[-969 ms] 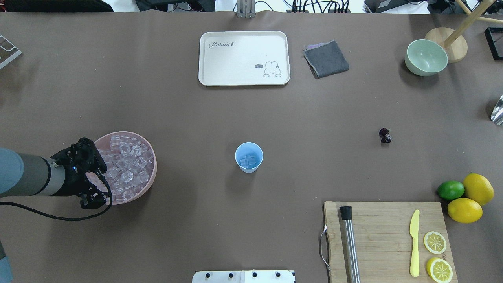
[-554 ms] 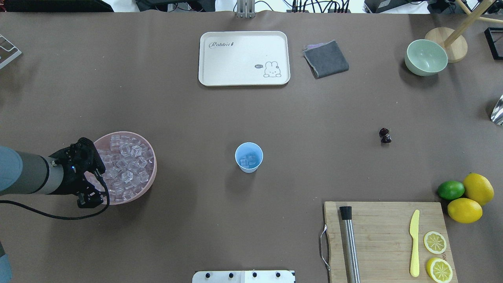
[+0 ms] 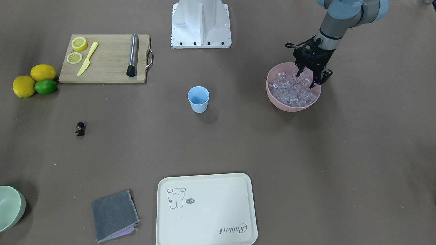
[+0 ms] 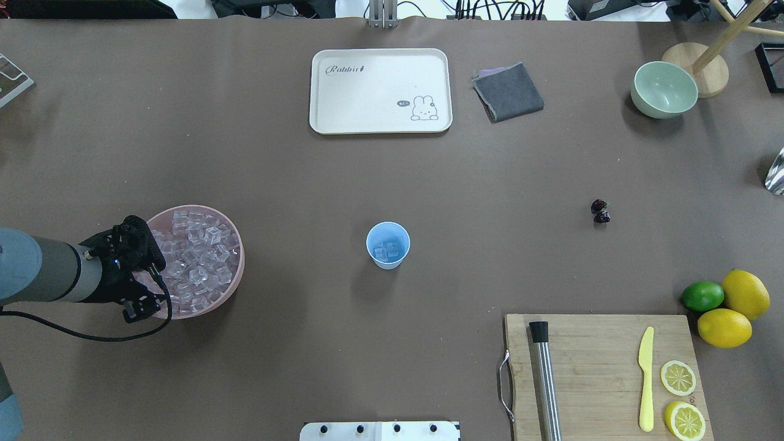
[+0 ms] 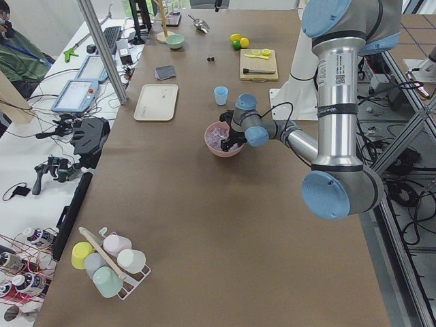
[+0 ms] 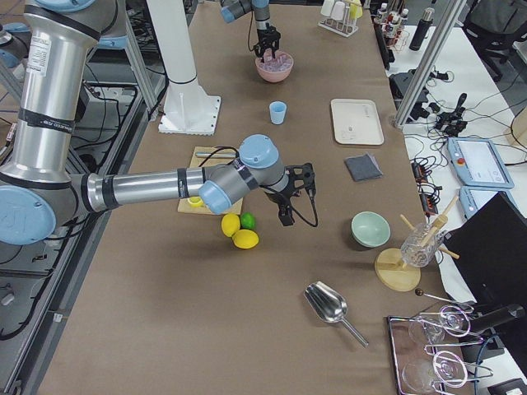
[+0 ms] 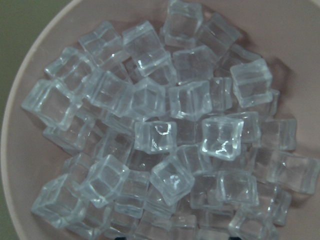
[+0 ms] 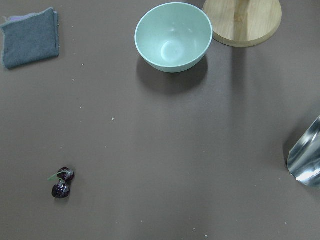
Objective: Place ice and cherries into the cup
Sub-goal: 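Lower the left gripper into the ice and grasp another cube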
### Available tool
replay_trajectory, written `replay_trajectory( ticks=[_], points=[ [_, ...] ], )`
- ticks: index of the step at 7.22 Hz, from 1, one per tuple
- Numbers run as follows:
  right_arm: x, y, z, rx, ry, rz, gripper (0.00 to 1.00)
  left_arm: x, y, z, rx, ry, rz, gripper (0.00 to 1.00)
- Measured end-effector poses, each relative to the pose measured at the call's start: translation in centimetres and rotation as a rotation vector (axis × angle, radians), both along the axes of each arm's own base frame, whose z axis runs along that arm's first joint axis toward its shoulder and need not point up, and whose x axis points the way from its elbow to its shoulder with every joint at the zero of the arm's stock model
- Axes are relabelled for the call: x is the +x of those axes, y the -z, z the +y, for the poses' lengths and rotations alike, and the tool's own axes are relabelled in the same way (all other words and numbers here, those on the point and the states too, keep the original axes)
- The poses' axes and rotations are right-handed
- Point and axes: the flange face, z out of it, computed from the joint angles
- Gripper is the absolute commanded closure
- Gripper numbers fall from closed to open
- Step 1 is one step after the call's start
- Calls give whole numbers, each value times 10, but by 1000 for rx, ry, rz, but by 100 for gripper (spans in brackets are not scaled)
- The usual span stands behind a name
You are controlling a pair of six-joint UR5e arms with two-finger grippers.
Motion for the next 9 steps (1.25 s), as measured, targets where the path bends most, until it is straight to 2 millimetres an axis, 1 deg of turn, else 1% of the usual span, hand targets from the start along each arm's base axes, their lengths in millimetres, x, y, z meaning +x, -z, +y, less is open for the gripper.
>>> replay_trajectory(
  ticks=[1, 2, 3, 6, 8, 9],
  points=[
    [0, 0, 0, 0, 0, 0, 0, -1, 0, 0, -1, 1, 1, 72],
    [0, 0, 0, -1, 1, -1, 0, -2, 1, 0, -1, 1, 2, 80],
    [0, 0, 0, -1, 1, -2, 0, -3, 2, 0, -1, 3, 3, 84],
    [0, 1, 0, 4, 1, -3, 0, -11, 8, -5, -1, 20, 17, 87],
    [0, 1, 0, 5, 1, -3, 0, -19, 21, -10, -38, 47, 62, 88],
    [0, 1, 0, 5, 1, -3, 0, -25, 33, -15, -93, 80, 116, 90]
  ],
)
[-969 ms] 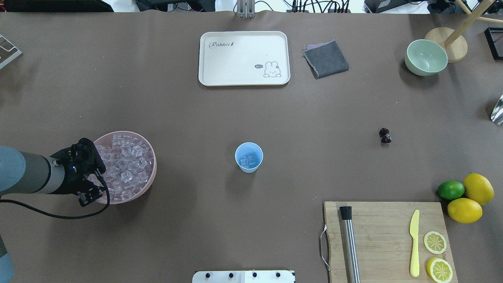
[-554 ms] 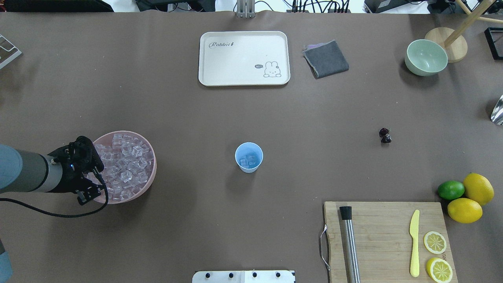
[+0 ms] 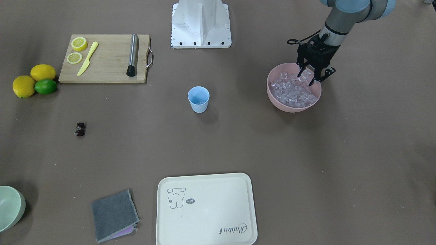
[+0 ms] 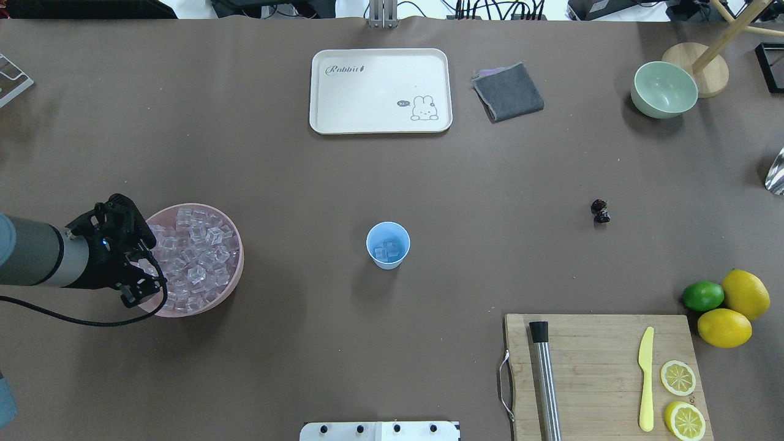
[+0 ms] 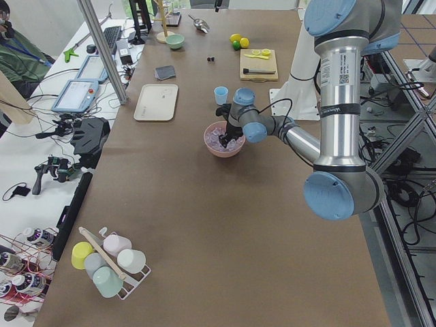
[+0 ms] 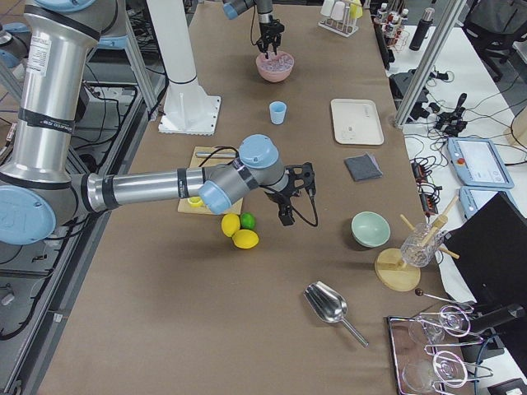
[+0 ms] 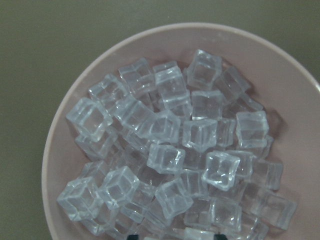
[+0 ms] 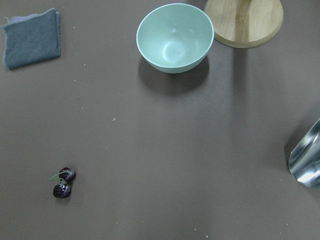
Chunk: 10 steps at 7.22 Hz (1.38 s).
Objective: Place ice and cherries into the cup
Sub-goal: 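Lower the left gripper into the ice and grasp another cube, then carry the second ice cube with the left gripper to the cup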
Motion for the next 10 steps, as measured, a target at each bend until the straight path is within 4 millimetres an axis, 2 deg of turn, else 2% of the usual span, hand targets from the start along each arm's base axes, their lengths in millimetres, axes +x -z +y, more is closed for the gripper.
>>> replay_trajectory(
  ticks=[2, 4, 6, 7, 9, 10],
  points=[
    [0, 0, 0, -1, 0, 0, 0, -3, 26, -4, -155, 100, 188, 95],
    [0, 0, 0, 0, 0, 0, 0, 18, 48, -13, -320, 156, 365, 100],
    [0, 0, 0, 0, 1, -1, 0, 60, 90, -30, -418, 187, 471, 100],
    [0, 0, 0, 0, 1, -1, 0, 86, 110, -33, -428, 202, 501, 100],
    [0, 0, 0, 0, 1, -1, 0, 141, 148, -20, -440, 249, 561, 100],
    [0, 0, 0, 0, 1, -1, 0, 158, 167, -16, -461, 269, 592, 100]
  ],
)
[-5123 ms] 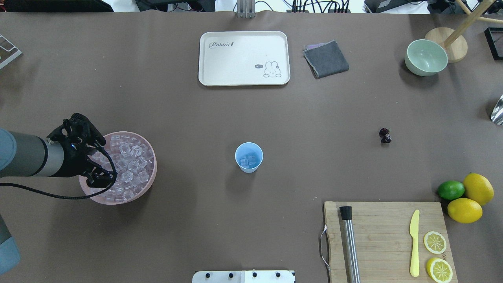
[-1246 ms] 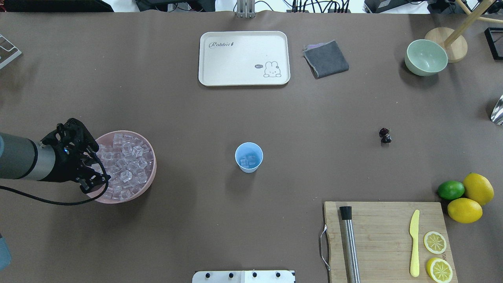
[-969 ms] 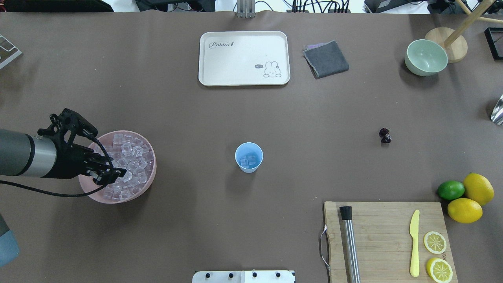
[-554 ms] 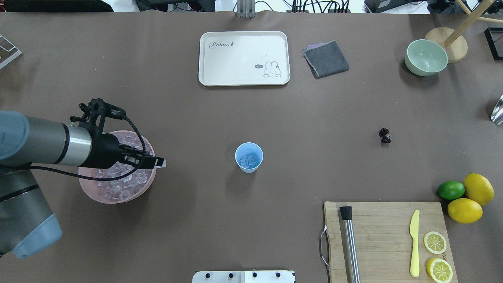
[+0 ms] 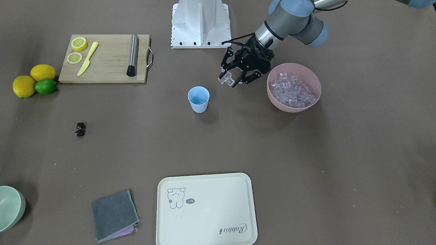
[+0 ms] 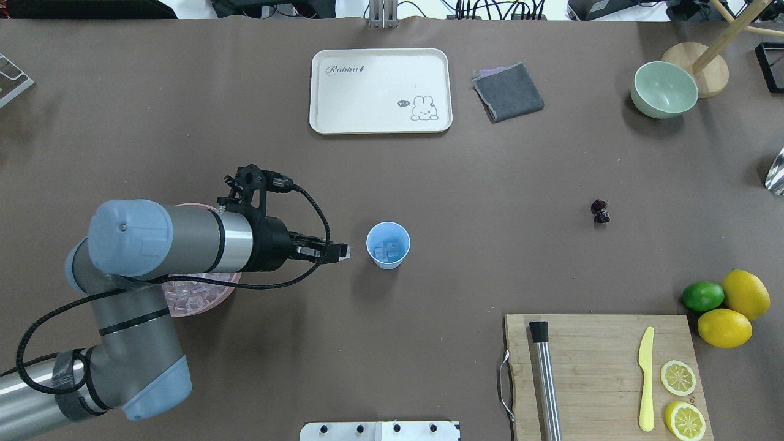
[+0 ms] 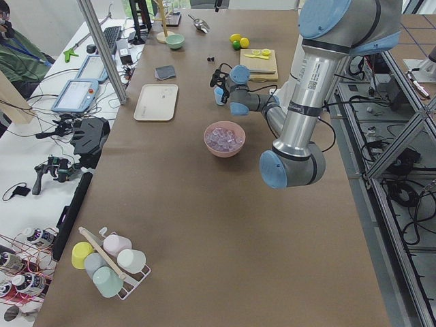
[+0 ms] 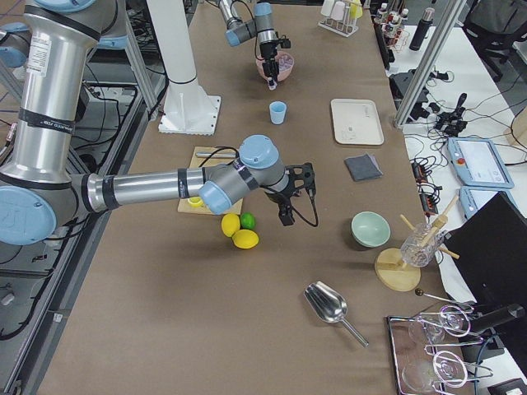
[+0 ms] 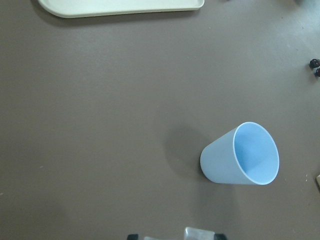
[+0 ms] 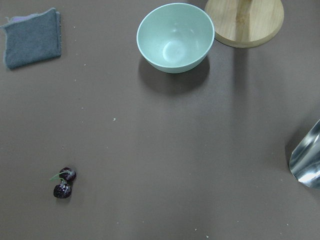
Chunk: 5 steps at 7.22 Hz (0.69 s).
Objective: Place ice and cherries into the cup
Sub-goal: 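Carry the second ice cube with the left gripper to the cup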
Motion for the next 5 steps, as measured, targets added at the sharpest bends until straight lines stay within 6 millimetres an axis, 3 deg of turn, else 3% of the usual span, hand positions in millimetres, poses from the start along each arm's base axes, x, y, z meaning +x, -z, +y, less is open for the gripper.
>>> replay_trajectory(
  ticks=[3, 5],
  points=[
    [0, 1, 0, 1, 0, 0, 0, 44, 34, 13, -33, 78, 45, 100],
    [0, 1, 0, 2, 0, 0, 0, 62, 45, 12, -54, 110, 57, 100]
  ],
)
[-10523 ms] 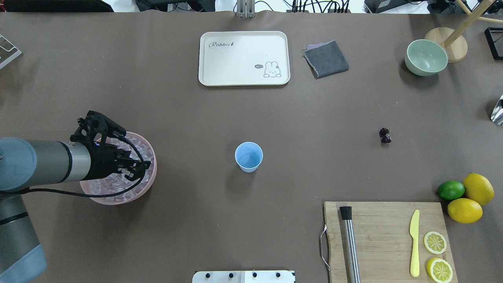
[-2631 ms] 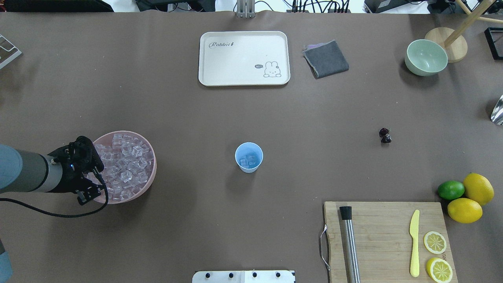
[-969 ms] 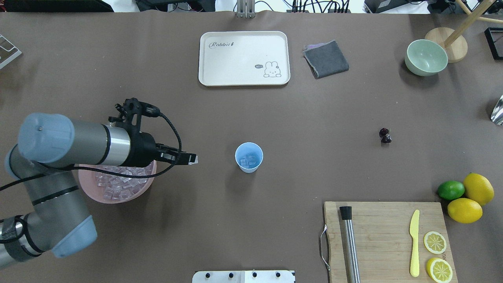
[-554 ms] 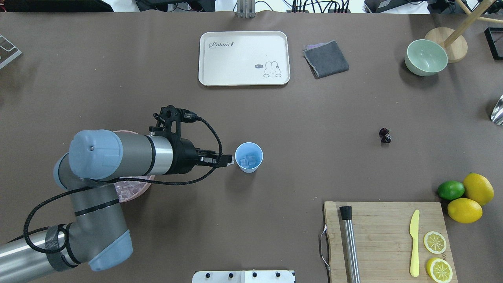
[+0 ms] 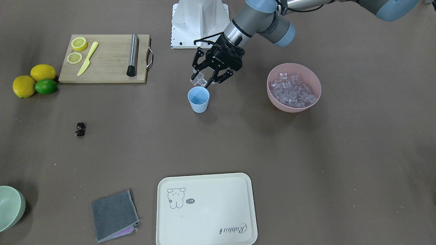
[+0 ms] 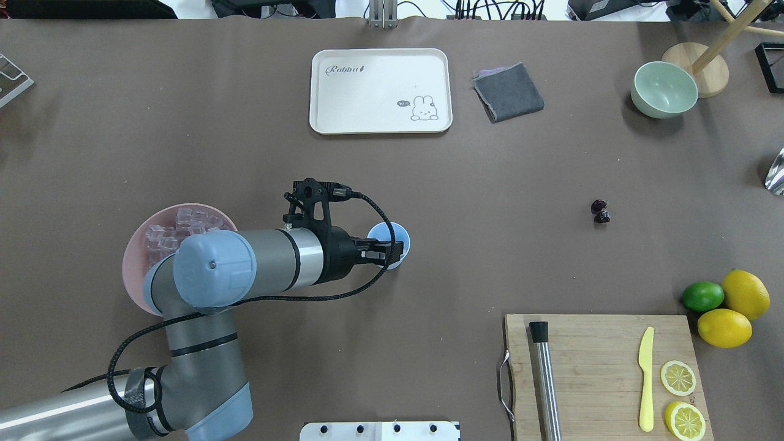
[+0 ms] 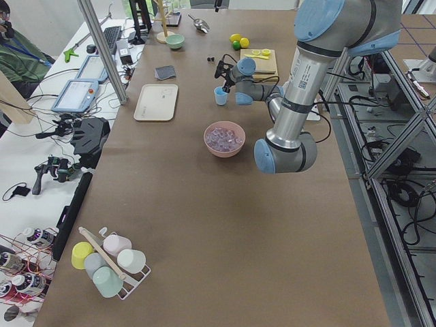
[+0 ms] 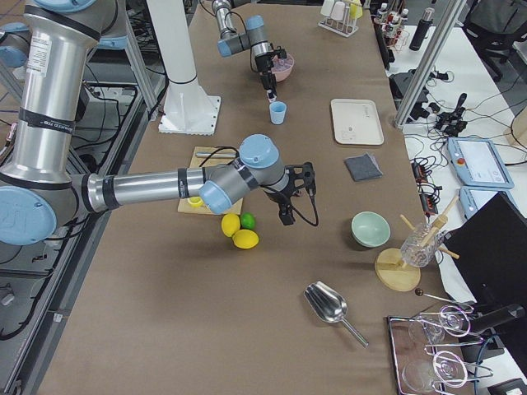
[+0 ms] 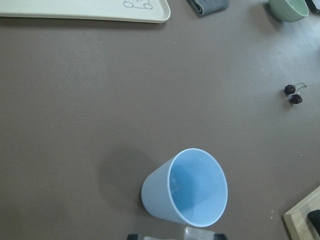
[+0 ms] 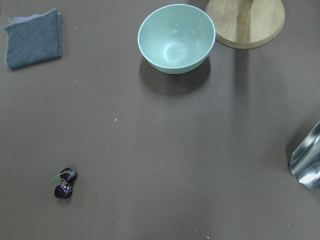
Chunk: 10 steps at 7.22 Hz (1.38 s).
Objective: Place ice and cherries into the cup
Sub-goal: 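Carry the second ice cube with the left gripper to the cup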
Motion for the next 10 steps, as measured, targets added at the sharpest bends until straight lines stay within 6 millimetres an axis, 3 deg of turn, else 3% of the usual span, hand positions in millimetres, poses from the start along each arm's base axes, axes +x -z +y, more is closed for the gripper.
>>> replay_trajectory(
  ticks=[2, 4, 5, 10],
  points=[
    [0, 0, 0, 0, 0, 0, 0, 4, 2, -4, -6, 21, -1, 100],
    [0, 0, 0, -1, 0, 0, 0, 1, 1, -10, -6, 31, -3, 9],
    [0, 0, -1, 0, -1, 1, 0, 0, 1, -11, -5, 31, -4, 3],
    [0, 0, -1, 0, 0, 0, 0, 0, 3, -7, -5, 23, 4, 3]
  ],
)
